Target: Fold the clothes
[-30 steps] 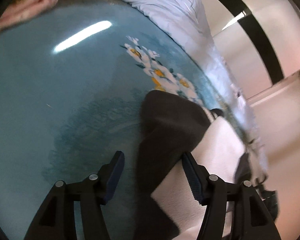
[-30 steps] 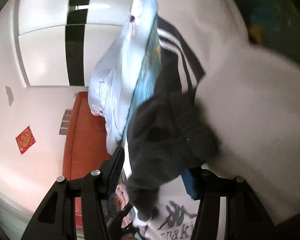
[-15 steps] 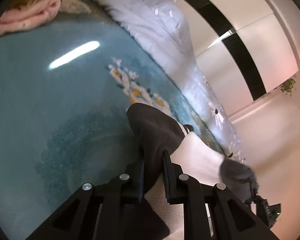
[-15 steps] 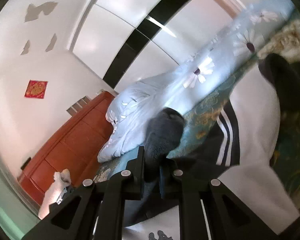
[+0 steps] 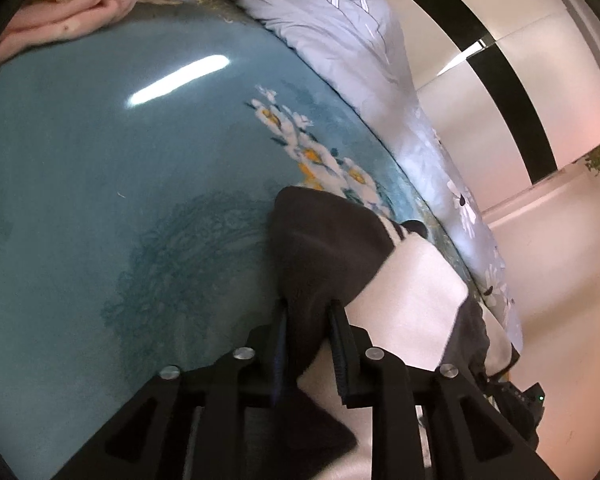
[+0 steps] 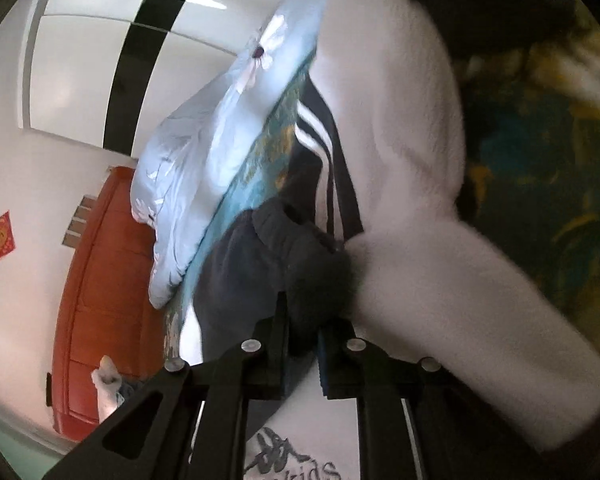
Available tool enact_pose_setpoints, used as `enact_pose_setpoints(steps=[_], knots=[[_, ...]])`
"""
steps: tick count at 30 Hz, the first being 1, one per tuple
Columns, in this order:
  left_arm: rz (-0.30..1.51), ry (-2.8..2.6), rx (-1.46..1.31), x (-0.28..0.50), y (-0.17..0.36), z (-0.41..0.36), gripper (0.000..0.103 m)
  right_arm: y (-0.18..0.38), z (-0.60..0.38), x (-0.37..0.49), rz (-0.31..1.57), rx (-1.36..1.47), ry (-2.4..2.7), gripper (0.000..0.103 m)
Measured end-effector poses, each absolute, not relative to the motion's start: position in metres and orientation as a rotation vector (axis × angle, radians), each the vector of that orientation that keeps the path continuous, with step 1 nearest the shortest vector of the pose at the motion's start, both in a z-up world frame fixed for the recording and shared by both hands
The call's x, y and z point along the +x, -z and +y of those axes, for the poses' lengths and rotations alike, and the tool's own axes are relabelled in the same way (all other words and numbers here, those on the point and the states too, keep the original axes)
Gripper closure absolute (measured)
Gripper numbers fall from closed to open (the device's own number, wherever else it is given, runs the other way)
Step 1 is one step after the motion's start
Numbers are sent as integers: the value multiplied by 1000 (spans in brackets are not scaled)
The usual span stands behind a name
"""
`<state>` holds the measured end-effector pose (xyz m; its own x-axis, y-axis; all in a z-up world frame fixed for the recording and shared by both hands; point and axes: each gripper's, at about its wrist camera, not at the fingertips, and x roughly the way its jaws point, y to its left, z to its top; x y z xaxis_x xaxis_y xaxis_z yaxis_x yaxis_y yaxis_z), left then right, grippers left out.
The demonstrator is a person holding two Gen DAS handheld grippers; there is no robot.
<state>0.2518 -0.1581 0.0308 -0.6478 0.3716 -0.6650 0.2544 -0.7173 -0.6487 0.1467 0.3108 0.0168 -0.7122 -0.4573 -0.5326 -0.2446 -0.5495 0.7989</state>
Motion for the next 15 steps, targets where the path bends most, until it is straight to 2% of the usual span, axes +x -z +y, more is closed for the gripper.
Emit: enact_pose_setpoints(steps=[1,2,4,6,10,12,15], knots=[[-1156,-2567,-1262,257,-37,-158,78,-25,311,151,-1397,1099,2440,79],[-1115,-2581,-1261,258,-38,-151,78,-31,316,159,-1385,1066,2473,75],[-1012,-2603,-1268,259,-38,-132,76,-43,331,176,-1389,970,2574,59],[-908,-2621,-1273,260,-38,-114,68,-50,350,192,-1456,882,2651,56],[-700,-2648,-1278,261,-37,-77,67,-29,406,228,-1850,760,2608,54],[-596,-2656,-1279,261,-36,-59,67,-24,428,246,-1985,699,2623,52],[-542,-2668,-1231,271,-33,-58,67,-19,458,270,-2154,620,2659,47]])
